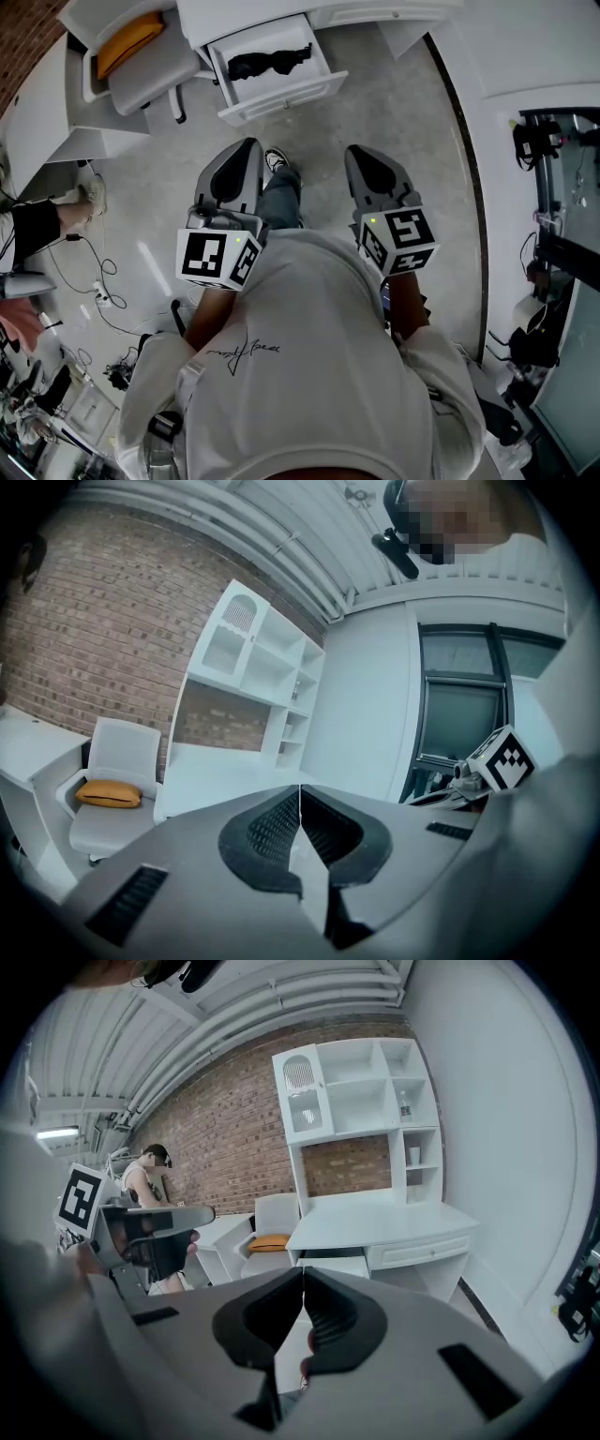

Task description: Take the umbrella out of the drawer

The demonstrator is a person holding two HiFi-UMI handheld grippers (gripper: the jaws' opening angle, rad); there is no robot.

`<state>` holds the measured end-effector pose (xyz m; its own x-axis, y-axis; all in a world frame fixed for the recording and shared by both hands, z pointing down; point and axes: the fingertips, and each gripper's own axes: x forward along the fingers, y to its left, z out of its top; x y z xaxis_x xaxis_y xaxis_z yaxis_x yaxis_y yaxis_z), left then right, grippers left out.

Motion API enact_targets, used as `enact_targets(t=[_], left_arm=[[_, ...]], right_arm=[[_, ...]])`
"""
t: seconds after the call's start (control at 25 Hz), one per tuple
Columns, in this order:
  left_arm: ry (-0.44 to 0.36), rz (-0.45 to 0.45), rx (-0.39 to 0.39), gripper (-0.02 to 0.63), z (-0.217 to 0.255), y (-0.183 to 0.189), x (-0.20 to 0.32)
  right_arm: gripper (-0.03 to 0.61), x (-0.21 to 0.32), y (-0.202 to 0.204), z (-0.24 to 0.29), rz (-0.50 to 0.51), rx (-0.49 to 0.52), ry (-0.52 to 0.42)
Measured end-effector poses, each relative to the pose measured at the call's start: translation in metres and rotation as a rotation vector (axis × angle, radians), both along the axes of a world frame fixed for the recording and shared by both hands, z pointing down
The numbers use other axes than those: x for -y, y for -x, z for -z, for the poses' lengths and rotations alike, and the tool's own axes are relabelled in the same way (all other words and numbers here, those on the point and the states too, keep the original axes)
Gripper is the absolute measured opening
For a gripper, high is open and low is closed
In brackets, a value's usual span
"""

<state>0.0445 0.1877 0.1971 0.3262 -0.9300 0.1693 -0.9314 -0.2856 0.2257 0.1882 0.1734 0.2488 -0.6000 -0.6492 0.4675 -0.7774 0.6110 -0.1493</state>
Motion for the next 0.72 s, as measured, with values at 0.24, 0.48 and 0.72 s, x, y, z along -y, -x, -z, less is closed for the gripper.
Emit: enact_targets(t=[0.24, 0.48, 0.72], left_arm=[[0.034, 0.011, -0.012, 0.017, -0.008, 0.012, 0.038], [0.055, 0.013, -0.014, 0.017, -0.010, 0.024, 0.069], [0.058, 0.022, -0.021, 0.017, -0.011, 0.037, 0.102]], right_arm=[[0.026, 0.038, 0.013, -0.005, 0.014, -0.002, 0.030], [0.026, 0.067, 0.031, -0.005, 0.031, -0.002, 0.061], [0.026, 0.100, 0.043, -0.006, 0.047, -0.014, 0.066]])
